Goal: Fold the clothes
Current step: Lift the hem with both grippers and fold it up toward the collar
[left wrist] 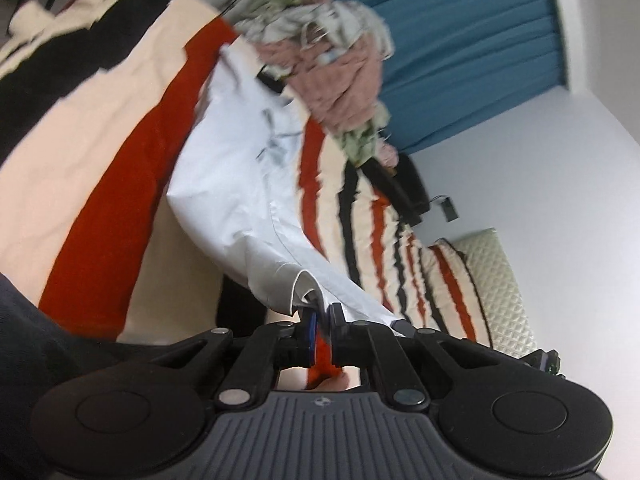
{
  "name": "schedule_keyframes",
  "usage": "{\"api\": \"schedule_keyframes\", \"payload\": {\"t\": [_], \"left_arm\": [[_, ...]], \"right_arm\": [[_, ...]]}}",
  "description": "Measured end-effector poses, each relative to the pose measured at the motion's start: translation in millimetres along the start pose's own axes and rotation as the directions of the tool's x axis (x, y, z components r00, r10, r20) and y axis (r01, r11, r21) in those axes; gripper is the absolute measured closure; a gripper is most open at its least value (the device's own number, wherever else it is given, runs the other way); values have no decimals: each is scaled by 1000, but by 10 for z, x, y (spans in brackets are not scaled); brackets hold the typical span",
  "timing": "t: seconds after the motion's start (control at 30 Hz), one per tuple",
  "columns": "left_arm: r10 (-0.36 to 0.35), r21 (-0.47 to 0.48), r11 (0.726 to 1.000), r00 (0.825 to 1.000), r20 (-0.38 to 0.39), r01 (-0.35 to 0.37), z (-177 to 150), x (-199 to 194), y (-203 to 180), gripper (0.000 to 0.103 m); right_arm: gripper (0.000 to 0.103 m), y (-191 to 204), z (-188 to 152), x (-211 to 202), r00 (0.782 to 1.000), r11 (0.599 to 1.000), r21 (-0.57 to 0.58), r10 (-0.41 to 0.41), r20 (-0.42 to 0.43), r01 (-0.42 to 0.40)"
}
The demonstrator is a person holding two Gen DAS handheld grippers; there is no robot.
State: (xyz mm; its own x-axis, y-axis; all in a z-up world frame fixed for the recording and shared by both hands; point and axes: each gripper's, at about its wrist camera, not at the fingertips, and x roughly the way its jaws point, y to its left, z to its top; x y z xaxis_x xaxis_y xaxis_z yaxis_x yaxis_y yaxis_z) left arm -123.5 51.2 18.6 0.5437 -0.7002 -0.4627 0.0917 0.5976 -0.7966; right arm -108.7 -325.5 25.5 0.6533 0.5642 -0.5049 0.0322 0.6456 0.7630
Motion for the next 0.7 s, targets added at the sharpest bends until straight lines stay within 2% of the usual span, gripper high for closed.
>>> {"api": "schedule_keyframes", "payload": {"t": [0.13, 0.27, 0.4, 0.53, 0.7], "left_arm": [[27, -41, 999, 999, -29, -29, 324, 340, 226, 97], [48, 6, 999, 999, 11, -49, 818, 727, 291, 97], [104, 29, 994, 993, 62, -106, 1387, 1263, 306, 97], [166, 81, 981, 976, 143, -179, 1902, 1747, 339, 97], [234, 198, 940, 949, 211, -276, 2236, 2267, 439, 98]], "right_arm": [[96, -178, 179, 290, 999, 996, 90, -28, -18, 29], [96, -309, 563, 731, 999, 982, 184, -37, 2, 36], [96, -396, 1042, 1252, 998, 972, 232, -57, 35, 47], [95, -518, 1469, 1834, 996, 970, 234, -80, 45, 67], [95, -667, 1836, 2370, 995, 988, 144, -63, 77, 51]]}}
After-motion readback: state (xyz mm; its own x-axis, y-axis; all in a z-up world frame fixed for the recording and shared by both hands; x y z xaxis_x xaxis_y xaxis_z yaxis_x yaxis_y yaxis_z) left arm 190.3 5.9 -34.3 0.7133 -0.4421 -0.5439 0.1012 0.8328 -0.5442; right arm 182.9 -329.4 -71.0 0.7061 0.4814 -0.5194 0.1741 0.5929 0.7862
